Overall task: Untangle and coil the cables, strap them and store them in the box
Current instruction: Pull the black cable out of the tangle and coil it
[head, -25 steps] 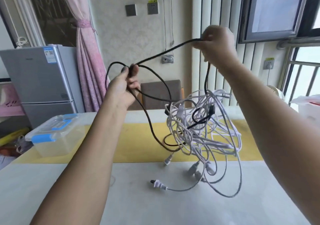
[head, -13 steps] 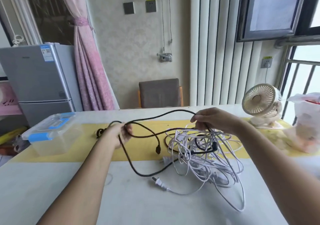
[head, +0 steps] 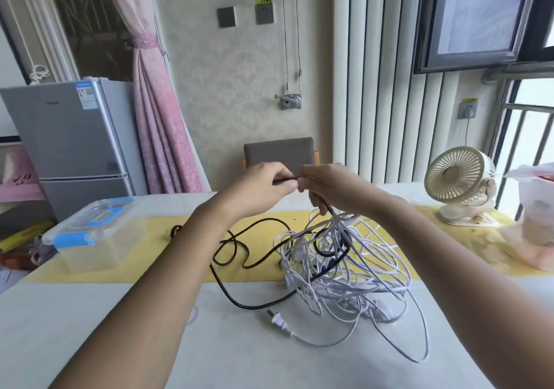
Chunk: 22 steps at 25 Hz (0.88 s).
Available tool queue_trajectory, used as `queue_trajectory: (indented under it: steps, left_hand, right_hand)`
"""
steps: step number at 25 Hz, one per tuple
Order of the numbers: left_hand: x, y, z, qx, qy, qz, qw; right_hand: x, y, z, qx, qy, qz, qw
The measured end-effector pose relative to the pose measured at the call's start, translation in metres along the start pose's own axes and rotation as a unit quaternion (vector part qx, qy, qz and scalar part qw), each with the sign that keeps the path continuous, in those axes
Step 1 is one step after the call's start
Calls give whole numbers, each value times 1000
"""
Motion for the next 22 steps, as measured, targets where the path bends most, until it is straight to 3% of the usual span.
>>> queue_trajectory:
  steps: [4,7,9,11,16,18,20,22]
  left_hand:
    - [-21,2,28,-31,-24,-42,998]
    - [-22,6,43,-4,-85,-98,992]
    - [-17,10,43,4,-111,-135,985]
    - [-7,18,37,-5,-131,-166,977]
    - [29,30,15,-55,-169,-278,944]
    - [33,27,23,-50,-144,-323,934]
    - [35,20,43,-23,-106,-350,930]
    - [35,16,64,6,-64,-346,936]
  right_hand:
    - [-21,-21,-18,-91,-83,64,990]
    - [-27,-50,-45,-223,-104,180,952]
    - [-26,-63,-54,-252,-119,223,934]
    - [-19,-66,-57,-262,-127,194,937]
    - [-4,-46,-54,-265,-96,-32,959]
    - [-4,-44,-58,-282,-61,-78,954]
    - [-10,-53,-62,-318,18,-51,947]
    - [-26,-66,-50,-306,164,40,937]
Point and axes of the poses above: each hand's wrist, its own y-axis towards the middle knuckle, its own x-axis out of the back of the hand, z = x × y, the point moved 3 cm from there along y, towards the middle knuckle, and after that the axes turned 13 degrees about -y, right-handed, at the moved point
